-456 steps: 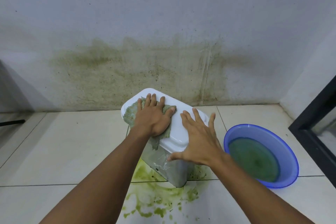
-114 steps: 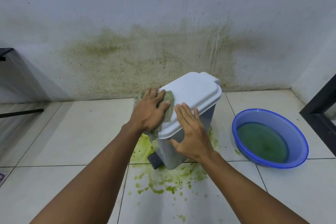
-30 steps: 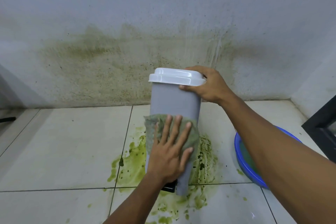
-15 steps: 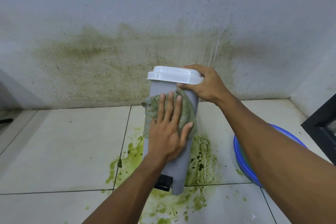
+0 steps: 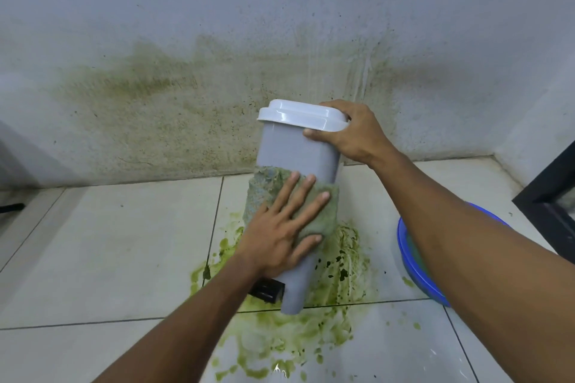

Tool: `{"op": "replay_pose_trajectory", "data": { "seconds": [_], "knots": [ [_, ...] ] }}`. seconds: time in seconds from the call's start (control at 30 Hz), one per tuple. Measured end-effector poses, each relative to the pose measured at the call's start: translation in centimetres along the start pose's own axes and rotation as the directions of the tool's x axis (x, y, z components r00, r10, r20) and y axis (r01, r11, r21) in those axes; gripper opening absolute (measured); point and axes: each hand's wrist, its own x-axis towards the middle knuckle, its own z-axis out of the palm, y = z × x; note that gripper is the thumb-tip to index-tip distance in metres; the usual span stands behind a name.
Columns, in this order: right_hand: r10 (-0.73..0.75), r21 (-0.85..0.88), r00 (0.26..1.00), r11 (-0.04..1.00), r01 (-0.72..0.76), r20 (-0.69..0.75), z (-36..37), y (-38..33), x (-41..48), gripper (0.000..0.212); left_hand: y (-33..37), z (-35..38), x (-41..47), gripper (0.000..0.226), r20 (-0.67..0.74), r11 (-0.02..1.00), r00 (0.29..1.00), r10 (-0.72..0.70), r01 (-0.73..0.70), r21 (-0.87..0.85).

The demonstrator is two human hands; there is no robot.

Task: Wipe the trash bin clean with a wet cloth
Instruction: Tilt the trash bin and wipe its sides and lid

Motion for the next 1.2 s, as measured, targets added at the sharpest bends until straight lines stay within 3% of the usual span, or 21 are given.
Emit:
{"op": "replay_pose_trajectory", "data": {
  "seconds": [0.17,0.2,0.27,0.33,0.37,0.5,0.57,0.7,0.9,0.97,1.07,1.13,1.2],
  "knots": [
    [-0.027,-0.023,0.999,0.999,0.026,-0.029,1.0,-0.5,0.4,0.052,0.4,-0.4,1.3,0.072,-0.02,0.99,0.99,-0.136,0.135,-0.039],
    [-0.027,-0.021,0.999,0.999,0.027,-0.031,1.0,-0.5,0.4,0.052,1.2,0.2,1.0,0.069,0.002,0.997,0.997,-0.071,0.071,-0.005],
    [-0.024,-0.02,0.999,1.0,0.023,-0.025,1.0,-0.2,0.2,0.052,1.6,1.4,-0.3,0.062,0.102,0.976,0.979,0.179,-0.19,0.105],
    [-0.029,-0.02,0.999,0.999,0.029,-0.025,1.1,-0.3,0.1,0.054,0.3,0.6,-1.0,0.058,0.215,0.886,0.896,0.389,-0.428,0.179],
    [-0.037,-0.024,0.999,0.999,0.037,-0.025,1.2,-0.4,0.1,0.055,-0.5,-0.1,-0.7,0.06,0.232,0.858,0.872,0.431,-0.476,0.193],
    [-0.047,-0.037,0.998,0.998,0.045,-0.037,1.6,-0.6,0.1,0.058,-1.0,-2.1,1.2,0.061,0.178,0.928,0.936,0.302,-0.332,0.172],
    [-0.043,-0.039,0.998,0.998,0.042,-0.038,1.4,-0.6,0.0,0.058,0.6,-1.7,0.9,0.053,0.231,0.929,0.931,0.282,-0.325,0.176],
    [-0.041,-0.022,0.999,0.999,0.041,-0.022,1.3,-0.5,-0.3,0.057,2.5,-1.7,-0.2,0.041,0.515,0.822,0.75,0.415,-0.552,0.141],
    [-0.026,-0.016,0.999,1.0,0.025,-0.024,1.4,-1.1,-0.3,0.057,4.7,-1.6,-0.1,0.043,0.789,0.68,0.489,0.373,-0.722,0.127],
    [-0.023,-0.023,1.0,0.999,0.023,-0.016,1.1,-1.1,-0.3,0.056,4.3,-1.9,0.5,0.045,0.755,0.668,0.513,0.409,-0.732,0.136],
    [-0.022,-0.032,0.999,0.999,0.021,-0.025,1.1,-1.0,-0.3,0.054,1.0,-2.3,1.4,0.053,0.554,0.769,0.688,0.47,-0.626,0.125],
    [-0.018,-0.036,0.999,0.999,0.017,-0.036,1.3,-1.0,-0.2,0.054,-1.2,-2.1,0.9,0.065,0.359,0.889,0.849,0.387,-0.447,0.1],
    [-0.023,-0.039,0.999,0.999,0.021,-0.05,1.3,-1.0,-0.2,0.054,-1.9,-1.4,-0.6,0.073,0.155,0.984,0.975,0.16,-0.17,0.056]
  ]
}}
